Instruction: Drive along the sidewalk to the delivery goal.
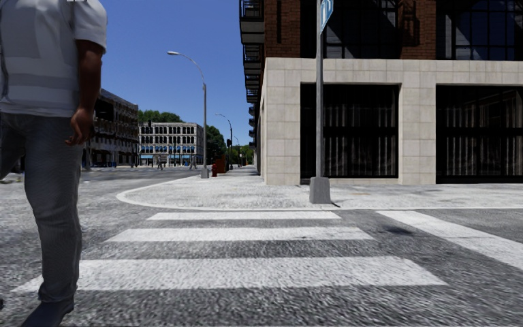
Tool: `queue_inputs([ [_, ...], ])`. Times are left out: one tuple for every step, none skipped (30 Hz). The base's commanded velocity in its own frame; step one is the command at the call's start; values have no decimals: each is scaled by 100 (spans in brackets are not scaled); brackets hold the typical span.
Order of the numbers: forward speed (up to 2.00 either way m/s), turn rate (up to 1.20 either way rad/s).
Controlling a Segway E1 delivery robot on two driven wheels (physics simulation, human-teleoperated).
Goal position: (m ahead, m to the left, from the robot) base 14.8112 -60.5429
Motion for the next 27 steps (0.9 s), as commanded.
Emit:
queue_inputs([
  [180, 0],
  [180, 0],
  [180, 0],
  [180, 0],
  [180, 0],
  [180, 0],
  [180, 0],
  [180, 0],
  [180, 0],
  [180, 0],
  [180, 0],
  [179, 0],
  [179, 0],
  [179, 0],
  [178, 0],
  [178, 11],
  [177, 21],
  [177, 33],
  [177, 39],
  [177, 40],
  [176, 41],
  [176, 41],
  [176, 41],
  [176, 41],
  [176, 33],
  [176, 13],
  [176, 2],
])
